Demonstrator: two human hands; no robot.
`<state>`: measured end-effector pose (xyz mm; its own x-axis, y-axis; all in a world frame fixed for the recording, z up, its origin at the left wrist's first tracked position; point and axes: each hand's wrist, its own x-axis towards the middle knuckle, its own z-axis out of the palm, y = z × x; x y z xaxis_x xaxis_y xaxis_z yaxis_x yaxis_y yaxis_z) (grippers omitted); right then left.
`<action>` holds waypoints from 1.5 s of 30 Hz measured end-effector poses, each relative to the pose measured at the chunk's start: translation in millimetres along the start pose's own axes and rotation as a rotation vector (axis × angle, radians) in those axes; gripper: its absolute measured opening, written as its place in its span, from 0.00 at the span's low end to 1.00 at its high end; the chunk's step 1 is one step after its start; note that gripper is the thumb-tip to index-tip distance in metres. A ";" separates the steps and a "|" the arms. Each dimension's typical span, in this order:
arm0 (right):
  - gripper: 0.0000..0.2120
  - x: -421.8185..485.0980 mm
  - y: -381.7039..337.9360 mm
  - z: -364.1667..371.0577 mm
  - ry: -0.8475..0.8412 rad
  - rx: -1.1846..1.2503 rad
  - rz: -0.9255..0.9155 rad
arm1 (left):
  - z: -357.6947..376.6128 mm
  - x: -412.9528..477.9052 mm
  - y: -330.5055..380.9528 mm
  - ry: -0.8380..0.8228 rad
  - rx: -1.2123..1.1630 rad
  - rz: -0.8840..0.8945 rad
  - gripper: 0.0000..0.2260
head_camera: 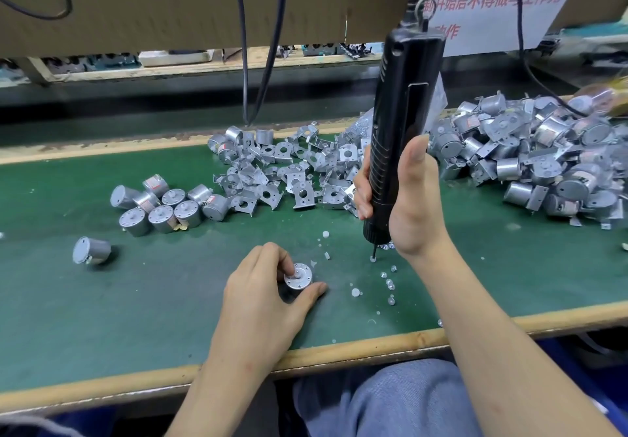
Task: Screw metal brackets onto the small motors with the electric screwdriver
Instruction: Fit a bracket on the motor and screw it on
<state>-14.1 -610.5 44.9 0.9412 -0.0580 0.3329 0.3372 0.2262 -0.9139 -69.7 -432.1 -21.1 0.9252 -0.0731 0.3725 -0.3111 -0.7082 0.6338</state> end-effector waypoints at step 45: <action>0.50 -4.0 1.4 5.5 0.106 -0.138 -0.041 | -31.2 70.4 -39.0 -0.261 0.483 0.003 0.08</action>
<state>-17.5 -604.6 43.6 0.9213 -0.1678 0.3507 0.3682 0.0868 -0.9257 0.8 -387.7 1.5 0.9667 -0.2040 0.1546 -0.2357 -0.9449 0.2271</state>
